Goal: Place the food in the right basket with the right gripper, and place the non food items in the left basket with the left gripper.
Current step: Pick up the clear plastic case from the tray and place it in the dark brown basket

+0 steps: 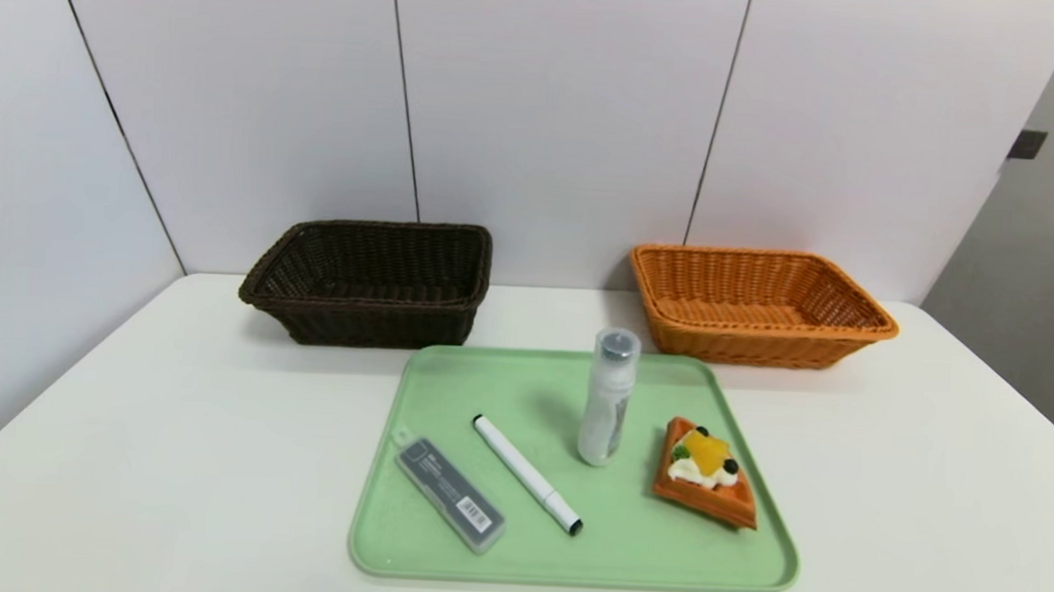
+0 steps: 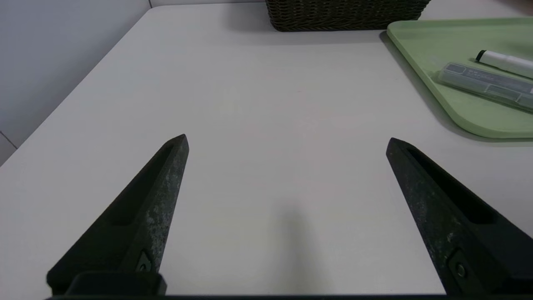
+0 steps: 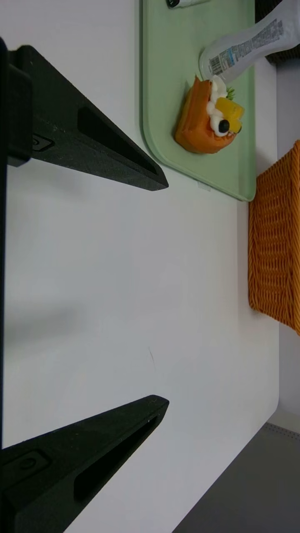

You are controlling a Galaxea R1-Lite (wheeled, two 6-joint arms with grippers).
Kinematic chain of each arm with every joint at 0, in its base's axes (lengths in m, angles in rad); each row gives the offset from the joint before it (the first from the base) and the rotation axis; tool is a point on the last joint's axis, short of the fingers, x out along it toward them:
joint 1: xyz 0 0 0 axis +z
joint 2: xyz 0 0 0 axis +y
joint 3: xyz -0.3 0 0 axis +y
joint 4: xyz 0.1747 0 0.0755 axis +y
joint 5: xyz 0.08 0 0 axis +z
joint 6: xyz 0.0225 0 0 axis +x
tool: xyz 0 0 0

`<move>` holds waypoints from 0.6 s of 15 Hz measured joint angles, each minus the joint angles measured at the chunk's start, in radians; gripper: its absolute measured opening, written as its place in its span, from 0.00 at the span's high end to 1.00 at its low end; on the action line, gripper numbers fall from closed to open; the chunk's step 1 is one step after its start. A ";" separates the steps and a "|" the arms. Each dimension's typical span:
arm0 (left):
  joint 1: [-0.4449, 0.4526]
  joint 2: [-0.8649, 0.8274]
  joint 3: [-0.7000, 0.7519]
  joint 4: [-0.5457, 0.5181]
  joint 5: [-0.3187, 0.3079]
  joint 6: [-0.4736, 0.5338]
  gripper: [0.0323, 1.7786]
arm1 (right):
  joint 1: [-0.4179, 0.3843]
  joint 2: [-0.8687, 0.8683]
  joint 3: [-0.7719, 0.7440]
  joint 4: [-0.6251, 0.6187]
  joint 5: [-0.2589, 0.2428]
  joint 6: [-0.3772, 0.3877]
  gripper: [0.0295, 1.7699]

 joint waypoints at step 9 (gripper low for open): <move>0.000 0.000 0.000 0.000 0.000 0.000 0.05 | 0.000 0.000 0.000 -0.001 -0.011 0.025 0.04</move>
